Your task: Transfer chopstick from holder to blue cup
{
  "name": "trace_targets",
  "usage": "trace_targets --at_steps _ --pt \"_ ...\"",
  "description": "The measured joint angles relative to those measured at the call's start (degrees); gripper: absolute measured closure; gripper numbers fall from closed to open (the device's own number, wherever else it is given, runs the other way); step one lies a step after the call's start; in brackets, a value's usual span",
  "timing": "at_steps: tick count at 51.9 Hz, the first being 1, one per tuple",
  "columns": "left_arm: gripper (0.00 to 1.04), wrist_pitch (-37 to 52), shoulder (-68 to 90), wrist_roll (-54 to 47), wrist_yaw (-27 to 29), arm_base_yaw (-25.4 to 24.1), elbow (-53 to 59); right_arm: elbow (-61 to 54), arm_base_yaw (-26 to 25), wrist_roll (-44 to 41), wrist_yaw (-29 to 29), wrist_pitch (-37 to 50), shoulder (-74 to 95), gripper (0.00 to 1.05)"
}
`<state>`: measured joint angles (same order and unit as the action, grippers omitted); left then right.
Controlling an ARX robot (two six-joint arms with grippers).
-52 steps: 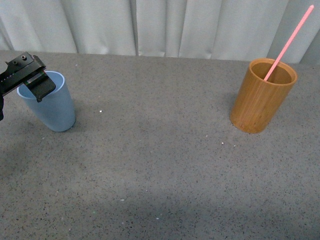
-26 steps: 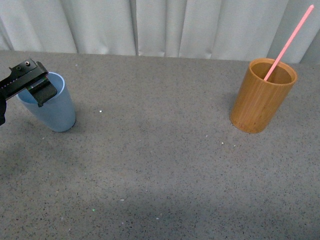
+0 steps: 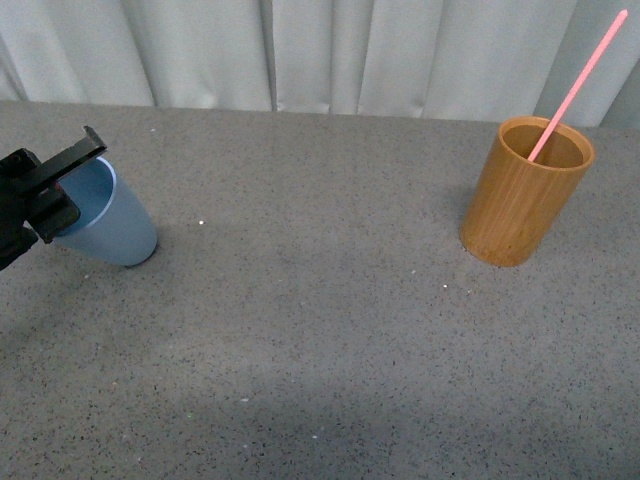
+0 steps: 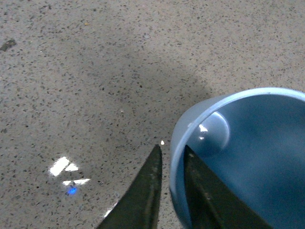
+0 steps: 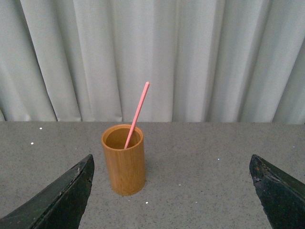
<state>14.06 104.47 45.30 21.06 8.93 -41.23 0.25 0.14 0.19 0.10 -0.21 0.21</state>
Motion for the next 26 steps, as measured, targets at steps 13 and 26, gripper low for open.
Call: trace_targets --at_steps 13,26 --pt "1.01 1.05 0.31 0.13 -0.72 0.63 -0.76 0.00 0.00 0.00 0.00 0.00 0.00 0.10" --pt "1.01 1.73 -0.33 -0.07 -2.84 2.89 -0.83 0.00 0.00 0.00 0.00 0.00 0.00 0.10"
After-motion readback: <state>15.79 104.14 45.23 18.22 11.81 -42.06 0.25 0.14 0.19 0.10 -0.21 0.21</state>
